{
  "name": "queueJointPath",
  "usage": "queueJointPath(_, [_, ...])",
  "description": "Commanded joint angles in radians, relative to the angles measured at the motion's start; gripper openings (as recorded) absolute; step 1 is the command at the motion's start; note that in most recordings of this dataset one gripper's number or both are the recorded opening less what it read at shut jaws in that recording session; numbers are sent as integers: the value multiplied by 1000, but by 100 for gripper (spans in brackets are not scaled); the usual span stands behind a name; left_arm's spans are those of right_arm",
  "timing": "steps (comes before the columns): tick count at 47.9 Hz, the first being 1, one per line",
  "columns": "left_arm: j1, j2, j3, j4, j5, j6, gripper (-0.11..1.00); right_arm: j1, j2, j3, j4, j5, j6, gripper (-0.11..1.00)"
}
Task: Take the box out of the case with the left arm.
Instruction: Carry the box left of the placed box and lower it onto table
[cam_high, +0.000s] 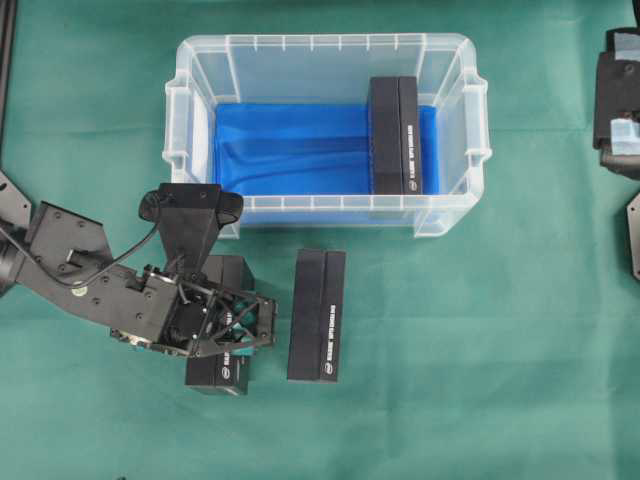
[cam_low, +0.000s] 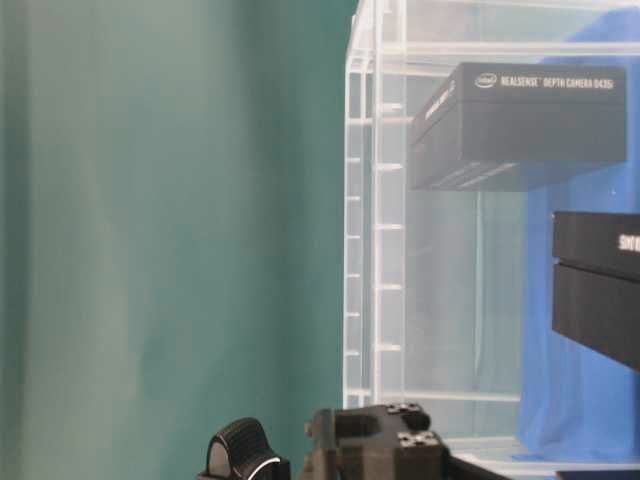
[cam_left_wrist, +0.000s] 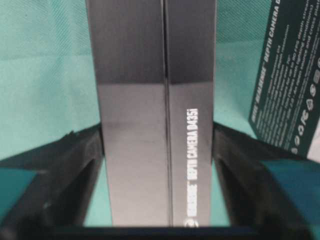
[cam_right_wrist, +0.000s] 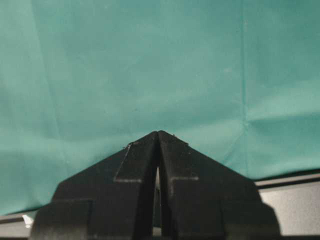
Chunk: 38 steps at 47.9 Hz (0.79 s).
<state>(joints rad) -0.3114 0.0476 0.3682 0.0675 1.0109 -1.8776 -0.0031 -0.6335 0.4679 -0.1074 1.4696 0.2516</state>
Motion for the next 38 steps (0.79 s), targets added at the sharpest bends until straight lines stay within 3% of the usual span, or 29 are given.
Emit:
queueJointPath(1, [-5, -26, -12, -12, 3, -2, 83, -2, 0, -8, -3, -5, -2, 2])
queueJointPath(7, [-3, -26, -14, -17, -3, -2, 100, 0, 0, -9, -3, -5, -2, 2])
queueJointPath(27, [12, -83, -80, -28, 5, 2, 100, -2, 0, -9, -3, -6, -2, 2])
queueJointPath(38, [37, -170, -169, -29, 152, 3, 100, 0, 0, -9, -3, -5, -2, 2])
